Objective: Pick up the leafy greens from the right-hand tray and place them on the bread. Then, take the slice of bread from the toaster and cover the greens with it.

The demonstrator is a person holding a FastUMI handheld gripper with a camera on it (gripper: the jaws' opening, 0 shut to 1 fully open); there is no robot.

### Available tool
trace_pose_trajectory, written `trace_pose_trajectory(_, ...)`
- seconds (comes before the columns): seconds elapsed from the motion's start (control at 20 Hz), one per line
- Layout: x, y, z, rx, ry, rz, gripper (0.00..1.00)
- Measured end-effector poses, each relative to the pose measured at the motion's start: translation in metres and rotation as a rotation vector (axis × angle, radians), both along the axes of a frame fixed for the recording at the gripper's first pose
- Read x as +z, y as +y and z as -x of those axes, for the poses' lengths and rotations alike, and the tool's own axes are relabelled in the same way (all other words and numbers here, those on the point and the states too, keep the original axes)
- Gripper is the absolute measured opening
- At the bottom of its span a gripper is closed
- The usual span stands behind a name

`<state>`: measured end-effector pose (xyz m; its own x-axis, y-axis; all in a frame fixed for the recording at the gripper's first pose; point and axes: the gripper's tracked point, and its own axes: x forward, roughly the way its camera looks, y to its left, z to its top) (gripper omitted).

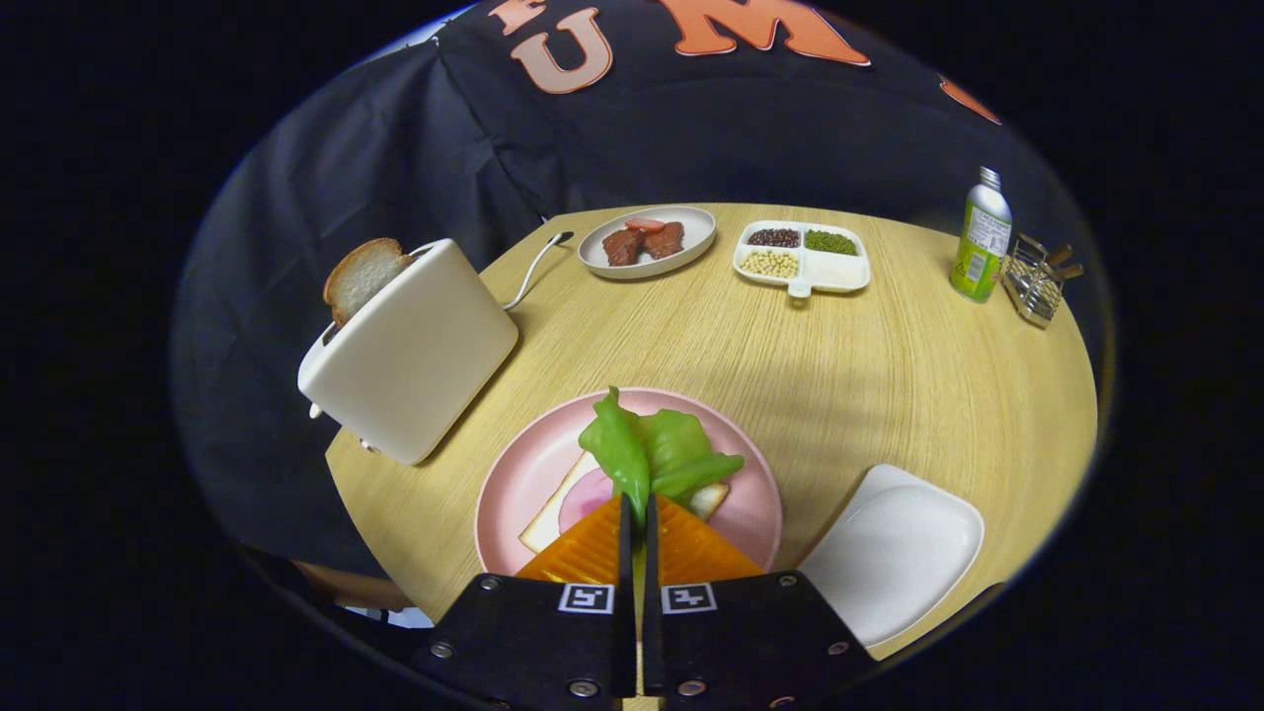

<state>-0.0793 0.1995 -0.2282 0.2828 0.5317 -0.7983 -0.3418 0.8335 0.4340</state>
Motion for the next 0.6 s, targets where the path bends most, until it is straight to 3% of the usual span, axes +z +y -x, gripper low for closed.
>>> trace_pose_trajectory(0.15,-0.003,0.005,-0.001,0.005,0.002,0.013,0.08)
trace_pose_trajectory(0.4,-0.011,0.018,0.003,0.06,-0.01,0.051,0.36)
trace_pose_trajectory(0.6,-0.017,0.021,0.004,0.058,-0.002,0.081,0.47)
